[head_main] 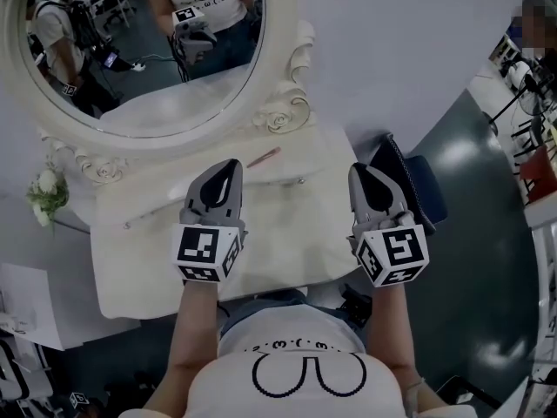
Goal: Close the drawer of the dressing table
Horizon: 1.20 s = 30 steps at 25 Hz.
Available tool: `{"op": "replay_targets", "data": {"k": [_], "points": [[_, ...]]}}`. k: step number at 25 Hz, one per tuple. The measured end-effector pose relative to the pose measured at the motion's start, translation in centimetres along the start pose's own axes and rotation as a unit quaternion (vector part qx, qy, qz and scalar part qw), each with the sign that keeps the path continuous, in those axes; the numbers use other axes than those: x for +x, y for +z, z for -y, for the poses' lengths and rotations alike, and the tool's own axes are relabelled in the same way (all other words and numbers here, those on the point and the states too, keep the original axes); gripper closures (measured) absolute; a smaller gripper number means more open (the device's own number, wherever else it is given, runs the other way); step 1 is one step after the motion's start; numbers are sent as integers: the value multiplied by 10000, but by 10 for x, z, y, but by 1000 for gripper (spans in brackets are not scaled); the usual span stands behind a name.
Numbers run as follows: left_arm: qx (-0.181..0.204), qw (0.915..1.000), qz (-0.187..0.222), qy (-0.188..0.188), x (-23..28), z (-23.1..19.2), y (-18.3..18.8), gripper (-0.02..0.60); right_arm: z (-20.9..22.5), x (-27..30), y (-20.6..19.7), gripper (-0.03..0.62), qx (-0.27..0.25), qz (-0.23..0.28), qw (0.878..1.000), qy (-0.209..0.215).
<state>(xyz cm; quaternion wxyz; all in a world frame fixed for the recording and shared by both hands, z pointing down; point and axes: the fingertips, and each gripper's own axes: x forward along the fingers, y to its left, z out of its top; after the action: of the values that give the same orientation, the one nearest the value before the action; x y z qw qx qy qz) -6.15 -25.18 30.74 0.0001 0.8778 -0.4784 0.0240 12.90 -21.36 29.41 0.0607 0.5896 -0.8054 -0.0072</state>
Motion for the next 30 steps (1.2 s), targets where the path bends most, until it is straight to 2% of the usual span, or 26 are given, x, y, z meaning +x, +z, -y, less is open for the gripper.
{"op": "replay_targets", "data": {"k": [7, 13, 20, 30], "points": [[294, 9982, 520, -91, 0, 13, 47, 584, 9, -20, 34, 592, -303, 458, 9983, -204], [430, 9956, 830, -115, -2, 16, 74, 584, 11, -29, 63, 592, -550, 722, 9954, -299], [485, 9943, 945, -109, -6, 14, 89, 584, 9, -29, 73, 594, -724, 702, 9942, -374], [568, 9933, 991, -170, -8, 11, 92, 584, 4, -29, 84, 594, -830, 777, 9928, -382]]}}
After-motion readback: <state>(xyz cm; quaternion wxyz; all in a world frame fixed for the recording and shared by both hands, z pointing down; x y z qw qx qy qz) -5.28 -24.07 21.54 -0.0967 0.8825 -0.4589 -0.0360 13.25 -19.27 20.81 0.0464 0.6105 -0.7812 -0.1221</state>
